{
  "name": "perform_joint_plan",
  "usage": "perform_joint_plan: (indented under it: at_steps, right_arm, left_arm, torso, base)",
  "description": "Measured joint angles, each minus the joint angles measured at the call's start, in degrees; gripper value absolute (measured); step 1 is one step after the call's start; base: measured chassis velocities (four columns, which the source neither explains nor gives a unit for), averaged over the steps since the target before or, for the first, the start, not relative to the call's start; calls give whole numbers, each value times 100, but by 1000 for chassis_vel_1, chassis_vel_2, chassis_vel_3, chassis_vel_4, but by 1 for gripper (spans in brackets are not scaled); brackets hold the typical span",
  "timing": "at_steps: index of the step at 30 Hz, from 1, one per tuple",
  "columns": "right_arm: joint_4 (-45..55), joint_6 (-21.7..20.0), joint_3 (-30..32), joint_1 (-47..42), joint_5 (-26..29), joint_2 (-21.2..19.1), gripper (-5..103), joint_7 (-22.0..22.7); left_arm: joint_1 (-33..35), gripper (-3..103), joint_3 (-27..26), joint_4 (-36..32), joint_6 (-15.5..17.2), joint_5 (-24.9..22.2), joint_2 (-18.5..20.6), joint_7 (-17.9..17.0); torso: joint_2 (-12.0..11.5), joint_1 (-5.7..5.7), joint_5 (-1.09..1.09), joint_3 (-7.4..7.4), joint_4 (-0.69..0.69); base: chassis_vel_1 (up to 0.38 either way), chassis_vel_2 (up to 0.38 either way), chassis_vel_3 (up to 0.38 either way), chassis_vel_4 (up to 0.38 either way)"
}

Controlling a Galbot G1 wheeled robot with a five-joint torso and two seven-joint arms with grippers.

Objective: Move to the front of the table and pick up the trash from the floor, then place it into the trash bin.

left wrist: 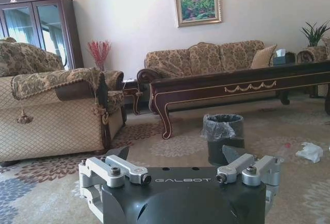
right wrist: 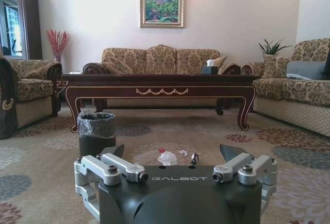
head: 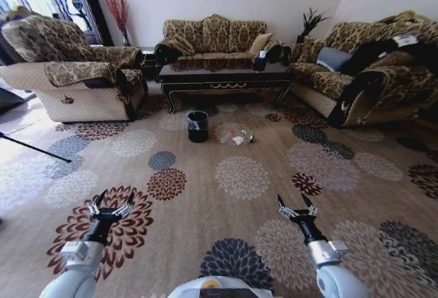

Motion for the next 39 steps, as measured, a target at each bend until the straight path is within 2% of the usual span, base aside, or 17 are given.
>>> perform_joint_plan:
  at_steps: [22,39]
  right_arm:
    - [46,-28,43,62,99,8,100,126]
    - [37,-43,32,74,45,71,100,65]
  left_arm:
    - [-131,100,53,76,114,-4,-20,-61]
    - [-316,100,67,147,186,-24,-4,-92]
  torso:
    - [-475,-98,0,-378,0]
    - [-894,-105,0,-776,0]
  base:
    - [0,0,0,0]
    - [0,0,0,0]
